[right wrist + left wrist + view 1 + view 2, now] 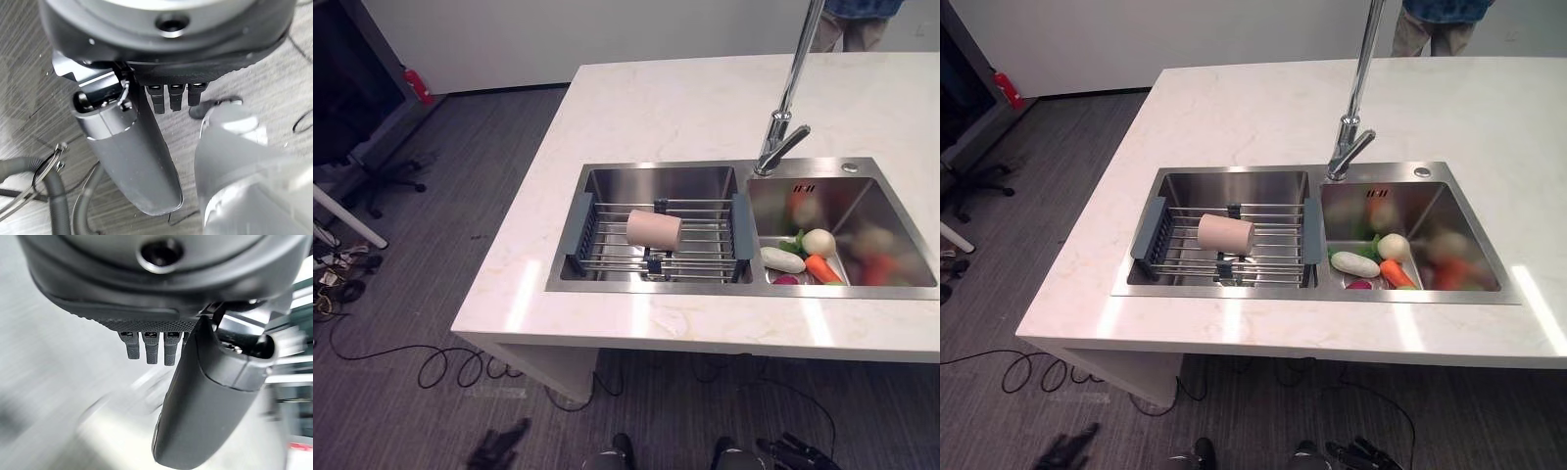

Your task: Place the dishes in the dishwasher.

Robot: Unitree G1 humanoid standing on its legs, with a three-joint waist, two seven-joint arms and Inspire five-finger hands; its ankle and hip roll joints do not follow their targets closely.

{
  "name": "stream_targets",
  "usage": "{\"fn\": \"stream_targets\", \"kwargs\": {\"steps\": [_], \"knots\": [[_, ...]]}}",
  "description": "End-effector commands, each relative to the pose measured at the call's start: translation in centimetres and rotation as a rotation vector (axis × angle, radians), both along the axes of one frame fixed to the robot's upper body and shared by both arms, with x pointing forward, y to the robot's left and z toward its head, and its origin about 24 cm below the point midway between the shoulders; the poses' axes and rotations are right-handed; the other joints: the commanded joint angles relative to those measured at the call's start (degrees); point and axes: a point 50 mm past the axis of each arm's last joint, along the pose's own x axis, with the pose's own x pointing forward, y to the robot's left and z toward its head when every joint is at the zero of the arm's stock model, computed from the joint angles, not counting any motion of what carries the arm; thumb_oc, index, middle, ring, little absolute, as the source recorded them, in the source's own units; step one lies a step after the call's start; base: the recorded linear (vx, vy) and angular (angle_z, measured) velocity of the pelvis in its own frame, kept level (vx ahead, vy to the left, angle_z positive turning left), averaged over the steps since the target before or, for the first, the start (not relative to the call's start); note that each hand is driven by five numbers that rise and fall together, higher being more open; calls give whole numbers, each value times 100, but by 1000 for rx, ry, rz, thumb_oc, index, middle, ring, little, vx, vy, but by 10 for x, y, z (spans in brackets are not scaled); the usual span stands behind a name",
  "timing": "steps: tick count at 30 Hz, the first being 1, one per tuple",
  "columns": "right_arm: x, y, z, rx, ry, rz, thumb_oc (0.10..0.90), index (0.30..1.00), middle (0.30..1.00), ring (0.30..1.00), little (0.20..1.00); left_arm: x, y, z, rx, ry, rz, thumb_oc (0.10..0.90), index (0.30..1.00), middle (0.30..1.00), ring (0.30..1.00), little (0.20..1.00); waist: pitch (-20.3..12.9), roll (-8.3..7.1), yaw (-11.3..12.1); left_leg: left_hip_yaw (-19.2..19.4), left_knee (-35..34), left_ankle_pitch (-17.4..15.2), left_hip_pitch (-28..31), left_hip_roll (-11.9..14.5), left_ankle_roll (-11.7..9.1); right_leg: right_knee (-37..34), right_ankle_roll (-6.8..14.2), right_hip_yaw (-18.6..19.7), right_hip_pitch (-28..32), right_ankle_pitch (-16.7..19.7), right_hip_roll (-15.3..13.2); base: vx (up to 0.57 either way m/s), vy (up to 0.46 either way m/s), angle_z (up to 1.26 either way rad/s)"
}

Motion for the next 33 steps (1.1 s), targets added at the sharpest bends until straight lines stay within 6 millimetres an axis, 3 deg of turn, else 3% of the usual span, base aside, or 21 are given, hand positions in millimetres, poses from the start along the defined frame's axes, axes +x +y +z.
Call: {"fn": "stream_targets", "kwargs": {"steps": [1,2,3,4,5,6,7,10,11,12,13,16,17,19,26,33], "knots": [[22,-2,7,-37,-102,-11,800,900,900,900,900,45,59,95,610,-68,-124,800,900,900,900,900,255,-48,126,-337,444,-896,-4,-93,-95,55,285,27,469,-758,-138,0,0,0],[21,-1,6,-35,-99,-20,800,900,900,900,900,54,81,144,851,-54,-144,800,900,900,900,900,236,6,174,-351,444,-896,-18,-117,-79,55,303,26,473,-761,-141,0,0,0],[20,0,5,-35,-98,-22,800,900,900,900,900,56,86,155,875,-57,-142,800,900,900,900,900,232,17,182,-353,444,-895,-20,-120,-77,55,308,24,474,-759,-142,0,0,0],[20,3,4,-31,-90,-21,800,900,900,900,900,62,97,199,1057,-75,-150,800,900,900,900,900,209,44,213,-354,444,-898,-20,-127,-71,55,321,10,486,-755,-145,0,0,0],[20,4,3,-31,-88,-21,800,900,900,900,900,65,100,211,1085,-83,-150,800,900,900,900,900,201,51,219,-353,444,-900,-19,-129,-70,55,324,7,490,-755,-145,23,-30,8],[20,6,2,-25,-81,-17,800,900,900,900,900,71,103,249,1199,-141,-159,800,900,900,900,900,179,67,233,-348,444,-908,-11,-132,-65,55,332,0,504,-754,-144,22,-28,6],[20,7,2,-23,-79,-15,800,900,900,900,900,73,102,261,1237,-172,-168,800,900,900,900,900,171,70,237,-345,444,-911,-7,-133,-62,55,334,-1,509,-754,-143,28,-38,5],[21,12,0,-16,-65,-11,800,900,900,900,900,89,85,329,1446,-368,-252,800,900,900,900,900,113,71,248,-316,444,-941,30,-130,-55,55,357,-16,551,-757,-149,37,-52,2],[20,15,-2,-12,-57,-13,800,900,900,900,900,98,66,359,1512,-510,-326,800,900,900,900,900,77,57,238,-296,444,-963,51,-123,-56,55,374,-21,569,-761,-150,38,-54,4],[20,16,-2,-10,-56,-14,800,900,900,900,900,100,64,362,1513,-528,-340,800,900,900,900,900,74,52,241,-292,444,-966,56,-123,-56,55,376,-20,573,-763,-151,53,-71,19],[19,18,-3,-1,-49,-16,800,900,900,900,900,110,37,385,1545,-708,-461,800,900,900,900,900,39,29,202,-281,444,-993,88,-124,-57,55,384,-4,590,-773,-140,44,-55,19],[17,22,-6,10,-39,-20,800,900,900,900,900,123,-1,404,1445,-965,-654,800,900,900,900,900,-1,-6,175,-251,444,-1031,130,-120,-59,55,401,17,609,-784,-133,52,-56,5],[14,26,-7,23,-30,-14,800,900,900,900,900,143,-45,405,1382,-1077,-891,800,900,900,900,900,-45,-46,77,-177,444,-1062,189,-99,-65,55,433,95,611,-781,-117,76,-69,-3],[12,28,-9,30,-23,-10,800,900,900,900,900,155,-70,404,1368,-1088,-1029,800,900,900,900,900,-77,-67,-20,-118,444,-1077,221,-78,-68,55,455,162,594,-765,-99,58,-45,-13],[4,29,-11,39,4,-12,800,900,900,900,900,189,-126,402,1335,-986,-1331,800,900,900,900,900,-115,-74,-403,133,444,-1046,286,39,-80,55,504,454,443,-648,-5,20,-20,-27],[-8,26,-12,39,27,-36,800,900,900,900,900,211,-140,398,1313,-810,-1427,800,900,900,900,900,-121,-37,-675,317,444,-1033,314,102,-101,55,554,677,293,-549,30,17,-14,-17]]}}
